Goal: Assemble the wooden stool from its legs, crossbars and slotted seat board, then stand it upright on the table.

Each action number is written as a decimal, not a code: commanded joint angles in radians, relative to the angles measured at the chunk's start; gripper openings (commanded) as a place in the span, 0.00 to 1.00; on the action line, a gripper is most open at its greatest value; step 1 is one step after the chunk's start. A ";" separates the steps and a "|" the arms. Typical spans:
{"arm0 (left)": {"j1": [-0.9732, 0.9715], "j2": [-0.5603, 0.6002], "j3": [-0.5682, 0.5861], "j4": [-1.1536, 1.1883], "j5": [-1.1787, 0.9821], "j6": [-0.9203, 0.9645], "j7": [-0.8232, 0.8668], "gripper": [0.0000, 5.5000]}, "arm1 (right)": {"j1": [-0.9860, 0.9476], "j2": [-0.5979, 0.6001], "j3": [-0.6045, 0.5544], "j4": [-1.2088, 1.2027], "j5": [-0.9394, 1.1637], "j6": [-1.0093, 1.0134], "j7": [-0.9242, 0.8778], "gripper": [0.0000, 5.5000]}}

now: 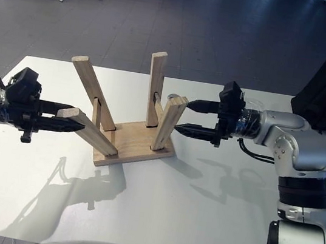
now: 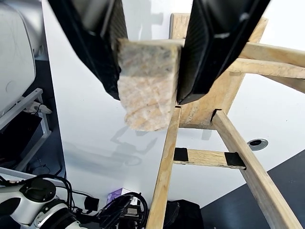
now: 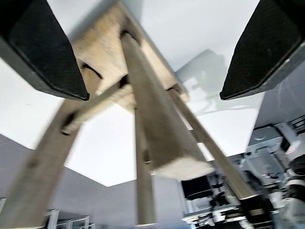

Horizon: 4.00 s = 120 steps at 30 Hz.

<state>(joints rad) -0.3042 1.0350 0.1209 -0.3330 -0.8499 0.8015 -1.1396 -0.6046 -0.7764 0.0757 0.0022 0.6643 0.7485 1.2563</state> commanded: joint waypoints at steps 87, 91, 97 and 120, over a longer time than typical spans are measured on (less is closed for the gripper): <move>0.528 -0.101 -0.077 -0.213 0.328 -0.237 -0.028 0.49 | 0.551 -0.253 0.132 -0.687 -0.216 -0.017 -0.182 0.49; 0.494 -0.100 -0.101 -0.189 0.348 -0.253 -0.022 0.37 | 0.530 -0.267 0.149 -0.675 -0.193 -0.014 -0.124 0.36; 0.441 -0.102 -0.090 -0.177 0.290 -0.188 -0.013 0.31 | 0.426 -0.216 0.122 -0.622 -0.104 0.058 -0.113 0.27; -0.551 -0.205 -0.220 0.827 -0.434 0.813 0.140 0.31 | -0.599 0.147 0.093 1.032 0.805 0.866 -0.371 0.27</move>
<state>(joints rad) -0.7190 0.9295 0.0225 0.2153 -1.2543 1.5680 -1.1396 -1.0472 -0.7428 0.1763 0.6896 1.3861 1.6070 0.9674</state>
